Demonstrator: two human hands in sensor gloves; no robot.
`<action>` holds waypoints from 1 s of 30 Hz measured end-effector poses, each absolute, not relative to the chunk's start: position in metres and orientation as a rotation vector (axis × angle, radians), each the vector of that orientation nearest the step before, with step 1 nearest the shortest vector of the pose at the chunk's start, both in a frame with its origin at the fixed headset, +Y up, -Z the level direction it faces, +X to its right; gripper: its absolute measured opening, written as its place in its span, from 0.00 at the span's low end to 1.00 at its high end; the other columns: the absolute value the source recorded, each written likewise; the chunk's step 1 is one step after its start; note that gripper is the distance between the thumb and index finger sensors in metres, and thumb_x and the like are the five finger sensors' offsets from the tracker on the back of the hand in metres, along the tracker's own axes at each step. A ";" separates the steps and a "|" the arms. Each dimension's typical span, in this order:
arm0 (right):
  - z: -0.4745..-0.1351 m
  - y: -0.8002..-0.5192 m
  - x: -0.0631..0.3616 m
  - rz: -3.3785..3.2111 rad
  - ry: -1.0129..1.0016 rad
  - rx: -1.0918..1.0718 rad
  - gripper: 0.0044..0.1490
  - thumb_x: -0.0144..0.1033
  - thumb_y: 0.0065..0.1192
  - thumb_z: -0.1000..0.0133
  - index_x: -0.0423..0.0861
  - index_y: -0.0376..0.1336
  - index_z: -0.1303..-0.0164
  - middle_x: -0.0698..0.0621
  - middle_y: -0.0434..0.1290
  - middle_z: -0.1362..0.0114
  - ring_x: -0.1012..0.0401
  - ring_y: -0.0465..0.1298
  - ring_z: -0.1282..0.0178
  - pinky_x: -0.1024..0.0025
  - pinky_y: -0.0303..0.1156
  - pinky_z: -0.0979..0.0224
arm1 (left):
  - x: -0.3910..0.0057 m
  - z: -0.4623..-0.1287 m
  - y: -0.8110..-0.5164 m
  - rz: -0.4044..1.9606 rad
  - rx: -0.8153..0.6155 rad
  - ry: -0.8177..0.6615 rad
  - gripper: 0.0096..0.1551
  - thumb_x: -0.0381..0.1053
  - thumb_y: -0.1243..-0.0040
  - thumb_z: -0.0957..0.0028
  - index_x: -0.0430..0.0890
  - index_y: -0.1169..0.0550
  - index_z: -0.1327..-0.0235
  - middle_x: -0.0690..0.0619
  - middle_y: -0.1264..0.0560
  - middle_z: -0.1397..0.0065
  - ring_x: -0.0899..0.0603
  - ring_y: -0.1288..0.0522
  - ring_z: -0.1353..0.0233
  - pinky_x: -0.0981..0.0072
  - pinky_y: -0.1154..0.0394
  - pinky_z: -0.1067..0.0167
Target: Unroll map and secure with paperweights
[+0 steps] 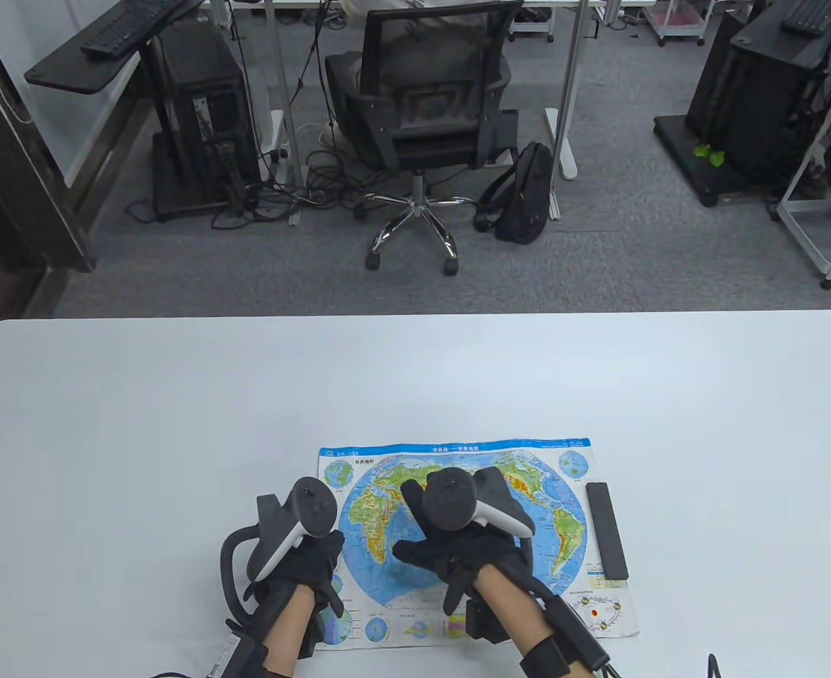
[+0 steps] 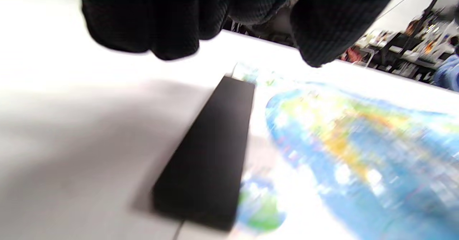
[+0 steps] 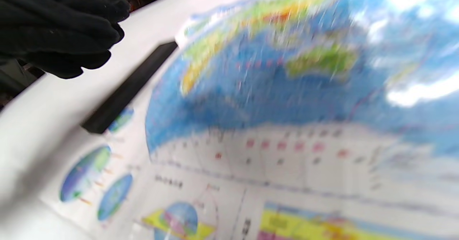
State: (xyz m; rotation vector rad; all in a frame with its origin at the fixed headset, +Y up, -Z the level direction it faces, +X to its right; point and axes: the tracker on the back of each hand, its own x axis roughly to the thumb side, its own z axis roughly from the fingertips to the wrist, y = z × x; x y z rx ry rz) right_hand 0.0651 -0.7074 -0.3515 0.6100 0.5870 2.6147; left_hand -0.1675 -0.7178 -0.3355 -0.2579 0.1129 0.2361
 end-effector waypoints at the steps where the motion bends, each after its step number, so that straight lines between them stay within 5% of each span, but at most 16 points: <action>1: -0.349 -0.697 0.073 2.607 0.545 0.604 0.50 0.51 0.55 0.39 0.46 0.31 0.24 0.30 0.28 0.22 0.25 0.34 0.29 0.22 0.41 0.37 | -0.164 -0.335 -0.707 0.258 -0.229 0.098 0.43 0.60 0.42 0.46 0.49 0.44 0.22 0.37 0.43 0.20 0.32 0.34 0.27 0.38 0.31 0.36; 8: -0.327 -0.642 0.119 2.490 0.316 0.618 0.53 0.53 0.56 0.39 0.45 0.29 0.24 0.28 0.27 0.22 0.25 0.34 0.29 0.21 0.40 0.37 | -0.132 -0.317 -0.649 0.530 -0.053 -0.162 0.46 0.62 0.43 0.45 0.50 0.49 0.20 0.38 0.53 0.17 0.27 0.48 0.22 0.29 0.45 0.33; 13: -0.307 -0.630 0.146 2.445 0.192 0.644 0.55 0.54 0.56 0.39 0.45 0.28 0.24 0.28 0.25 0.22 0.24 0.32 0.29 0.21 0.39 0.38 | -0.116 -0.297 -0.640 0.701 0.050 -0.336 0.48 0.63 0.43 0.44 0.50 0.51 0.20 0.39 0.54 0.16 0.28 0.50 0.21 0.30 0.47 0.31; 21: -0.288 -0.656 0.171 2.378 0.166 0.645 0.59 0.56 0.55 0.39 0.44 0.22 0.26 0.26 0.21 0.25 0.23 0.30 0.31 0.19 0.38 0.38 | -0.094 -0.278 -0.668 0.828 0.119 -0.513 0.50 0.65 0.43 0.45 0.49 0.53 0.20 0.39 0.51 0.16 0.29 0.47 0.21 0.29 0.44 0.32; 30: -0.288 -0.700 0.184 2.301 0.219 0.628 0.59 0.57 0.55 0.39 0.44 0.23 0.26 0.27 0.20 0.25 0.23 0.29 0.31 0.20 0.37 0.38 | -0.089 -0.281 -0.699 0.806 0.090 -0.511 0.53 0.68 0.43 0.46 0.49 0.54 0.20 0.38 0.54 0.16 0.28 0.51 0.21 0.27 0.48 0.33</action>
